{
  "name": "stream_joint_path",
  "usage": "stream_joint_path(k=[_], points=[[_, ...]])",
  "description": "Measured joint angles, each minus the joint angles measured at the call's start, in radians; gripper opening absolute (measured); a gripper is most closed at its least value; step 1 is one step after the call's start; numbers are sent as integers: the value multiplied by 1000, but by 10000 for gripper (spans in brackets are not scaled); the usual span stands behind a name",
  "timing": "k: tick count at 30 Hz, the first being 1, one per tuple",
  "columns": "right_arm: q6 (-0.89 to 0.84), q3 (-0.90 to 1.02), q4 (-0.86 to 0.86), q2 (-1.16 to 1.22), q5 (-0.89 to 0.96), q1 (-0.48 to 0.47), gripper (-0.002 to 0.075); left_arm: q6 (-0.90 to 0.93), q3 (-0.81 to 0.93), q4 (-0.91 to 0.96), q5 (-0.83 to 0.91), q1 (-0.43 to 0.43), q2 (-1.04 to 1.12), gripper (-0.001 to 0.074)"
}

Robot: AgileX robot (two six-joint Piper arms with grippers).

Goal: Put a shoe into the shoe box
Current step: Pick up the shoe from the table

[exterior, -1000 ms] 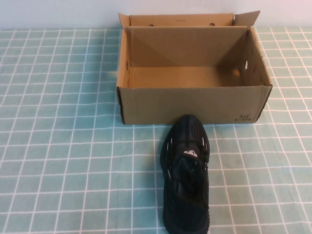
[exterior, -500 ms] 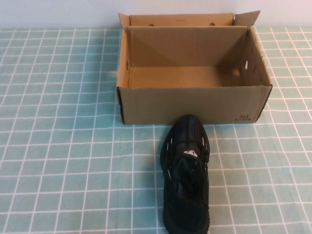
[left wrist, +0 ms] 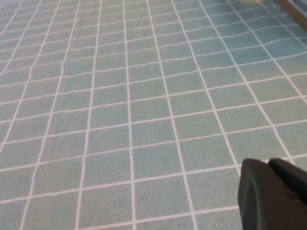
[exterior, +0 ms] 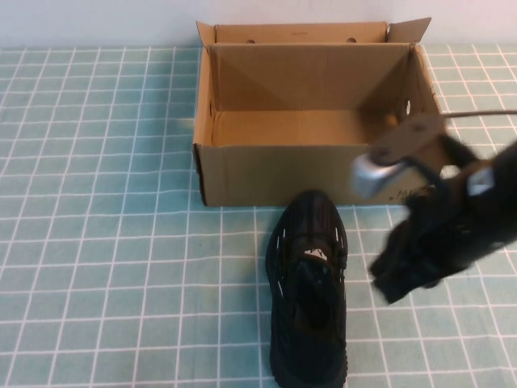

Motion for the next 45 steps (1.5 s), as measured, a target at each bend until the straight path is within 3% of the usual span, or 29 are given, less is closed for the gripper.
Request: stream_joint_path(k=[4,11,14,33,37,45], points=[[-128,-71,-82,51,-4,96,49,0,0,0,0,0,0,-4],[-202,-109,-206,134,-69,122,350,0,0,0,0,0,0,-4],[-202,-109,-262,165,-114,122,410,0,0,0,0,0,0,-4],[-209,-109,-387,309,-257,86,407,0,0,0,0,0,0,-4],[-209,-109,-387,323,-291,86,356,0,0,0,0,0,0,-4],[-209,-109,-387,338,-291,86,176,0,0,0,0,0,0,-4]])
